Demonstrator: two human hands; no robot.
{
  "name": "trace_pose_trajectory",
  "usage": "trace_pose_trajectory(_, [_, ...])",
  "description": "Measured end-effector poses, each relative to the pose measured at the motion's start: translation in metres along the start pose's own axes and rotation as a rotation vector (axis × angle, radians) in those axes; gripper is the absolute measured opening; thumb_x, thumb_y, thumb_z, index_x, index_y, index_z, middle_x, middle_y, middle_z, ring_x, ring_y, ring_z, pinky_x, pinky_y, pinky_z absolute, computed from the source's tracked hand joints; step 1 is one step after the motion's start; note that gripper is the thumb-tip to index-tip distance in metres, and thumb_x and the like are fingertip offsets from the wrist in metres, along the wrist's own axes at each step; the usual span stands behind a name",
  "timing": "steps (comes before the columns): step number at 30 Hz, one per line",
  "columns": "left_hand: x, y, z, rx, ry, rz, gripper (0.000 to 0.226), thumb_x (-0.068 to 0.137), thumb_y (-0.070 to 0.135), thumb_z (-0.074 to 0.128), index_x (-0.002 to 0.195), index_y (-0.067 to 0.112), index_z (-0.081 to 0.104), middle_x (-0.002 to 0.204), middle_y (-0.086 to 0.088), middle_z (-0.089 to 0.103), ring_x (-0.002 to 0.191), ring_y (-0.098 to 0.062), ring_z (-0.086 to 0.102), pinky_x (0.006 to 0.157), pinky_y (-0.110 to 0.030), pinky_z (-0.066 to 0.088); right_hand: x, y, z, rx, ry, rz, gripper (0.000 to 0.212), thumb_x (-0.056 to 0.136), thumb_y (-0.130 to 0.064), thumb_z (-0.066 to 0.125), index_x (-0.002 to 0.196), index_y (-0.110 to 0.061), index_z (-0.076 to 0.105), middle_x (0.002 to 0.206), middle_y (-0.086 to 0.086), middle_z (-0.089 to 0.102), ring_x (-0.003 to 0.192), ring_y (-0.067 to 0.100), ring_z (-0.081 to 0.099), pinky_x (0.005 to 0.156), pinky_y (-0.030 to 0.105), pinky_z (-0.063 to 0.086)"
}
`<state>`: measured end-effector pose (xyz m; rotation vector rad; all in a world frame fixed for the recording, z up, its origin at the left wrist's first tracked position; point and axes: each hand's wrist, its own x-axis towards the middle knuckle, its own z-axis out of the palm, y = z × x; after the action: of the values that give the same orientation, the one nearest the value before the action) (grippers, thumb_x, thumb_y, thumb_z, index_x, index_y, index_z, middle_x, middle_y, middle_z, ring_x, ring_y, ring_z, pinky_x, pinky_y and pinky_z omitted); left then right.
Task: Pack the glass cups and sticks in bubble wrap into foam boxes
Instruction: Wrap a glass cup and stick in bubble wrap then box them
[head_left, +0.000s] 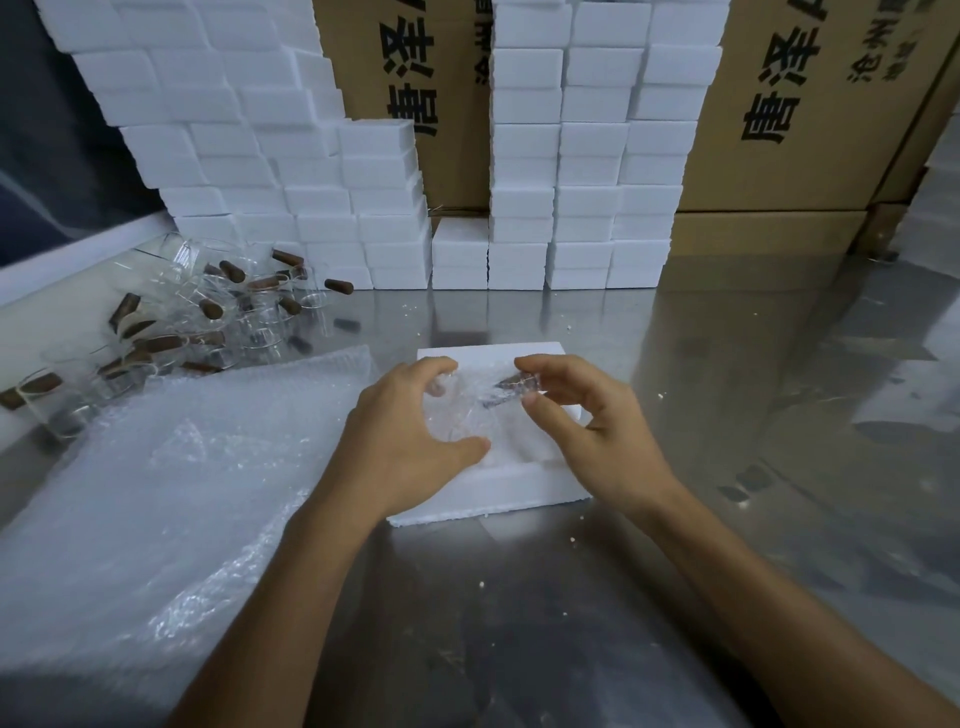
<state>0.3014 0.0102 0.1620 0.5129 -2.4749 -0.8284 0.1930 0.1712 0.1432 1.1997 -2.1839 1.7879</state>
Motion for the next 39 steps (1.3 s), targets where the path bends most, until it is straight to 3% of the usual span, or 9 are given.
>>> trace_pose_trajectory(4, [0.0,0.001,0.001,0.113,-0.053,-0.028,0.085,0.071,0.043,0.084,0.145,0.031,0.043,0.13,0.009,0.053,0.121,-0.02,0.052,0.105,-0.046,0.042,-0.001,0.003,0.003,0.049,-0.063,0.048,0.031,0.093,-0.009,0.067,0.104,-0.038,0.066,0.098,-0.022,0.068,0.088,-0.003,0.063,0.08,0.01,0.046])
trace_pose_trajectory(6, [0.0,-0.001,0.001,0.124,-0.093,-0.025,0.089,0.074,0.045,0.081,0.15,0.031,0.036,0.136,0.008,0.049,0.125,-0.02,0.05,0.107,-0.047,0.041,-0.001,0.003,0.002,0.063,-0.073,0.068,0.032,0.092,-0.007,0.067,0.102,-0.037,0.067,0.091,-0.027,0.067,0.083,-0.006,0.062,0.076,0.007,0.044])
trace_pose_trajectory(8, [0.0,-0.004,0.001,0.115,-0.141,-0.008,0.091,0.077,0.046,0.078,0.153,0.029,0.031,0.137,0.007,0.047,0.128,-0.019,0.047,0.108,-0.039,0.04,-0.001,0.003,0.0,0.055,-0.089,0.08,0.031,0.092,-0.007,0.067,0.101,-0.037,0.068,0.089,-0.022,0.066,0.077,-0.004,0.061,0.073,0.009,0.045])
trace_pose_trajectory(13, [0.003,-0.008,0.005,0.099,-0.229,0.004,0.093,0.081,0.053,0.072,0.156,0.028,0.023,0.124,0.012,0.041,0.127,-0.012,0.044,0.097,-0.022,0.032,0.001,0.004,-0.008,0.009,-0.147,0.146,0.023,0.092,-0.012,0.068,0.103,-0.032,0.07,0.086,-0.001,0.069,0.069,0.012,0.061,0.074,0.031,0.053])
trace_pose_trajectory(19, [-0.001,-0.002,0.02,0.02,-0.08,0.038,0.076,0.086,0.046,0.071,0.151,0.036,0.033,0.139,0.006,0.04,0.126,-0.014,0.044,0.095,-0.02,0.029,0.005,0.005,-0.022,-0.05,-0.16,0.207,0.017,0.092,-0.018,0.069,0.101,-0.032,0.069,0.087,0.0,0.071,0.06,0.013,0.066,0.077,0.045,0.06])
trace_pose_trajectory(25, [-0.003,-0.002,0.026,-0.096,0.106,0.018,0.075,0.071,0.04,0.086,0.137,0.029,0.054,0.124,0.011,0.052,0.105,-0.002,0.045,0.092,-0.018,0.034,0.003,0.008,-0.018,-0.193,-0.112,0.179,0.017,0.094,-0.026,0.066,0.105,-0.039,0.066,0.096,-0.016,0.068,0.059,0.008,0.068,0.067,0.027,0.056])
trace_pose_trajectory(30, [0.002,-0.011,0.017,-0.134,0.067,0.006,0.065,0.069,0.035,0.087,0.129,0.031,0.06,0.116,0.018,0.051,0.108,-0.003,0.049,0.084,-0.009,0.033,0.0,0.011,-0.014,-0.262,-0.084,0.163,0.019,0.092,-0.024,0.067,0.105,-0.038,0.069,0.097,-0.021,0.068,0.057,0.006,0.063,0.059,0.01,0.046])
trace_pose_trajectory(36, [0.002,-0.012,0.015,-0.07,0.048,0.016,0.068,0.064,0.042,0.089,0.126,0.031,0.063,0.112,0.02,0.051,0.1,-0.003,0.05,0.074,-0.001,0.032,-0.001,0.01,-0.015,-0.344,-0.121,0.162,0.022,0.085,-0.016,0.068,0.098,-0.034,0.07,0.092,-0.018,0.069,0.06,0.002,0.061,0.059,0.006,0.042])
trace_pose_trajectory(39, [0.001,-0.011,0.016,-0.061,0.027,0.015,0.072,0.061,0.05,0.088,0.126,0.031,0.064,0.115,0.019,0.055,0.103,-0.006,0.054,0.078,-0.01,0.039,0.0,0.01,-0.019,-0.346,-0.126,0.17,0.023,0.082,-0.014,0.069,0.095,-0.034,0.068,0.09,-0.016,0.068,0.062,0.003,0.061,0.059,0.005,0.041])
